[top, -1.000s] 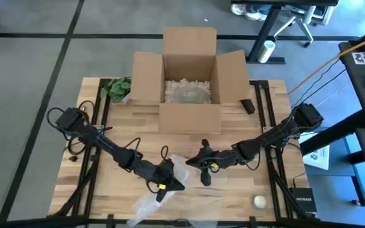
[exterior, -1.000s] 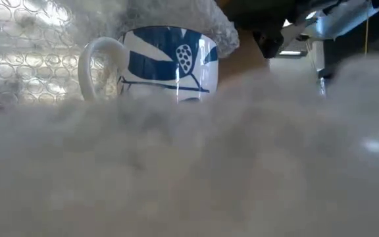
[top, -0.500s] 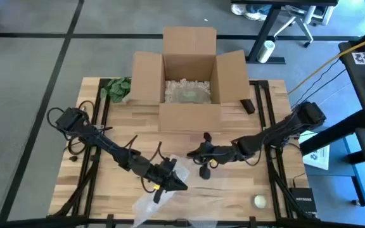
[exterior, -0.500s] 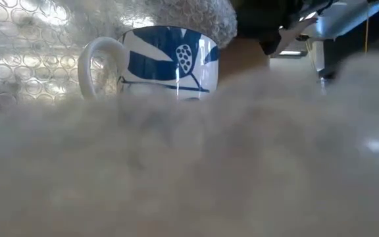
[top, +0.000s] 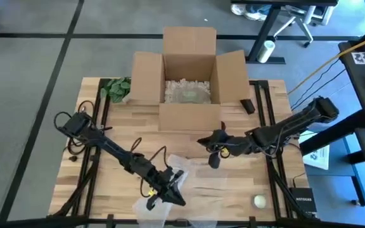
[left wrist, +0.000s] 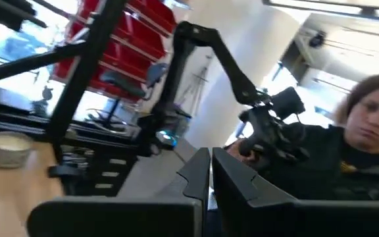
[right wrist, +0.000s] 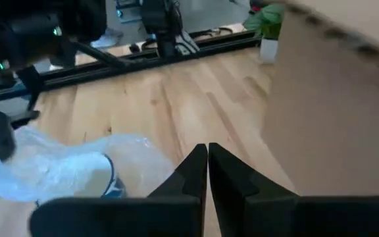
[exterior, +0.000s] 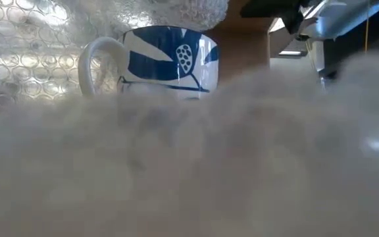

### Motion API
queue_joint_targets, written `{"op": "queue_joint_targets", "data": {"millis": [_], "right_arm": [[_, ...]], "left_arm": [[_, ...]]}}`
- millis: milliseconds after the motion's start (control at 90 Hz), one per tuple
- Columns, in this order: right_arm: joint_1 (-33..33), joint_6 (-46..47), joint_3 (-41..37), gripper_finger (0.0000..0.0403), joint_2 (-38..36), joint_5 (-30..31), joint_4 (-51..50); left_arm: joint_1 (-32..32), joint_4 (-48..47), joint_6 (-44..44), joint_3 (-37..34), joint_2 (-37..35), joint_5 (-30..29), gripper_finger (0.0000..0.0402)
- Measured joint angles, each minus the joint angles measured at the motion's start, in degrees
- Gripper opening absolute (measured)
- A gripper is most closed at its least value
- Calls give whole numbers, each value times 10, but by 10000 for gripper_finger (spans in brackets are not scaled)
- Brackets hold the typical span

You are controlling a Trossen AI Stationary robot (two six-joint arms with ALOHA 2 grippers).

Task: Wrap mug
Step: Wrap the white and blue mug with the bubble wrap

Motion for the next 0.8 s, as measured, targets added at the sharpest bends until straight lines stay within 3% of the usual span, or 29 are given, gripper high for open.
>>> {"op": "queue_joint_targets", "data": {"millis": [167, 311, 422, 556, 667, 800], "right_arm": [[0, 0, 0, 0, 5, -19, -1], [0, -3, 0, 0, 5, -25, 29], [0, -13, 0, 0, 11, -78, 86], [0, -15, 1, 0, 25, -163, 145], [0, -13, 30, 0, 58, -225, 137], [0, -12, 103, 0, 135, -280, 88]], "left_arm": [[-14, 76, 96, 22, -6, 126, 0], [-22, 33, 137, 17, -34, 113, 0], [-20, -58, 149, 12, -61, 11, 0], [-25, -268, 147, 5, -126, -193, 0], [-30, -460, 75, 4, -181, -346, 0], [-37, -642, -28, 4, -235, -439, 0]]}}
